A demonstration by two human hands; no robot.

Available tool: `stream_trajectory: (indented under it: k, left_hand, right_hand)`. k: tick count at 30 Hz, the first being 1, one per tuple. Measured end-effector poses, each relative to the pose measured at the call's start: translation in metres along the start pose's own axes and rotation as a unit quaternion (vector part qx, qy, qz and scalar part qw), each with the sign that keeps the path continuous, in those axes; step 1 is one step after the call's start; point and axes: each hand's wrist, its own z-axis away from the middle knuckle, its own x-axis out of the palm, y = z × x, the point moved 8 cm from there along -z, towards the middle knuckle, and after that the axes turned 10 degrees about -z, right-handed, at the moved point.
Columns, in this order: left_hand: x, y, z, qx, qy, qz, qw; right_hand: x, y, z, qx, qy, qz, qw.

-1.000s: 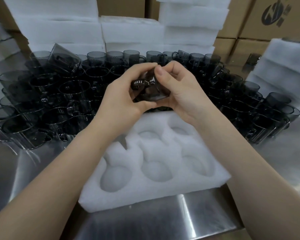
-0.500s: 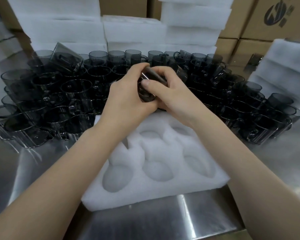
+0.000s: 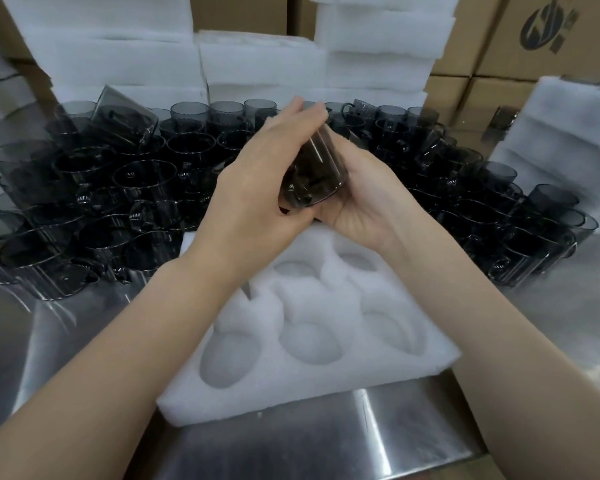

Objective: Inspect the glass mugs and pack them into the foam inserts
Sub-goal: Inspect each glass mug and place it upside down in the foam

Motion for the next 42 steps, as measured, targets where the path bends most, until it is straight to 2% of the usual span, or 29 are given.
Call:
stream_trajectory:
  k: [3,5,10,14,17,20,23,25,27,29,32,35,37,40,42]
  left_hand:
    - [-0.001,-0.004,-0.001,-0.019,-0.006,0.03,0.999]
    - [0.0,-0.009,-0.002,-0.044,-0.023,0.031,0.998]
    - [0.0,-0.018,0.0,-0.112,-0.041,0.047,0.992]
    - [0.002,-0.024,0.0,-0.143,-0.026,0.021,0.989]
    - [0.005,-0.022,-0.001,-0.128,-0.03,0.001,0.991]
    - [0.005,-0.013,0.0,-0.079,-0.031,-0.003,0.996]
    - [0.004,0.0,0.0,0.002,-0.033,-0.016,0.999]
    - [0.002,0.006,0.0,0.038,-0.026,-0.009,0.999]
    - [-0.001,0.009,-0.001,0.046,-0.019,0.01,0.999]
    - [0.0,0.01,-0.002,0.043,-0.026,-0.008,0.999]
    - [0.004,0.005,-0.003,0.014,-0.057,-0.028,0.998]
    - [0.009,-0.009,-0.002,-0.079,-0.085,0.001,0.993]
    - [0.008,-0.015,0.0,-0.12,-0.071,0.01,0.99]
    - [0.005,-0.016,0.0,-0.123,-0.038,0.025,0.991]
    - [0.005,-0.013,0.0,-0.092,-0.035,0.025,0.995]
  right_hand:
    - [0.009,0.01,0.001,0.059,-0.072,-0.024,0.995]
    - [0.008,0.012,0.001,0.066,-0.073,-0.019,0.995]
    - [0.0,-0.005,0.002,-0.07,-0.008,0.064,0.995]
    - [-0.002,-0.011,0.003,-0.15,0.011,0.208,0.966]
    - [-0.005,-0.012,0.004,-0.148,0.044,0.197,0.968]
    - [-0.011,-0.015,0.003,-0.144,0.076,0.147,0.976]
    - [-0.011,-0.012,0.001,-0.097,0.054,0.086,0.99]
    - [0.0,0.003,-0.001,0.007,-0.024,0.022,0.999]
    - [0.009,0.016,0.003,0.103,-0.099,-0.02,0.99]
    - [0.012,0.017,0.007,0.123,-0.13,-0.029,0.983]
    - [0.011,0.009,0.006,0.063,-0.113,-0.02,0.991]
    - [0.006,-0.001,0.002,-0.033,-0.076,0.019,0.996]
    - [0.005,-0.004,0.001,-0.067,-0.054,0.065,0.994]
    - [-0.001,-0.007,0.001,-0.089,-0.001,0.117,0.989]
    - [-0.004,-0.009,0.002,-0.094,0.021,0.105,0.99]
